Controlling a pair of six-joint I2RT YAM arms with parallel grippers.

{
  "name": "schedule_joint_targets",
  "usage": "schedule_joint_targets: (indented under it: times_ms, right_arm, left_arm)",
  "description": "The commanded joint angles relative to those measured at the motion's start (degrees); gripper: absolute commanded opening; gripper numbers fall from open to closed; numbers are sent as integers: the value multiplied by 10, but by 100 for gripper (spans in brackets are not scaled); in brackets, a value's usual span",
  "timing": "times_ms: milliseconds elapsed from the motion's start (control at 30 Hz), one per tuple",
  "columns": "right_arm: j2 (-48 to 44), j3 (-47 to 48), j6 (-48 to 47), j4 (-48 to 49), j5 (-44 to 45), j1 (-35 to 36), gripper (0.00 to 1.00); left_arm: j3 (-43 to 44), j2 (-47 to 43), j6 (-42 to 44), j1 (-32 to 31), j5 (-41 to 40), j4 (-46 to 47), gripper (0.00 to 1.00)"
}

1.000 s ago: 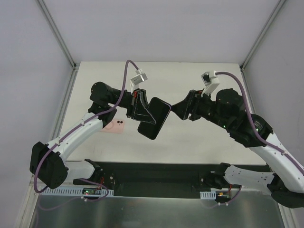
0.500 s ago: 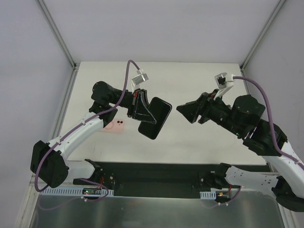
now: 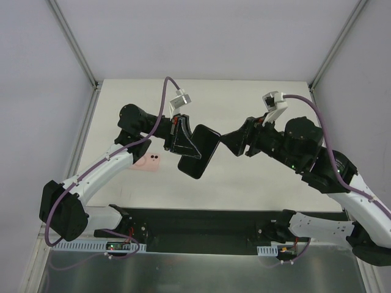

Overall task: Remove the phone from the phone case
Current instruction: Remove the phone case from the phone.

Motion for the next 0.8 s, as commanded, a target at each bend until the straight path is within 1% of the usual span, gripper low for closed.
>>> schedule_joint_targets:
  times_ms: [0,767]
  right_arm:
    - [-4,24,-13,15,33,2,60]
    - [-13,20,-14,20,31,6,60]
  left_arm:
    - [12,-11,12,2,-8,38,0]
    - [11,-13,14,2,-10,37,0]
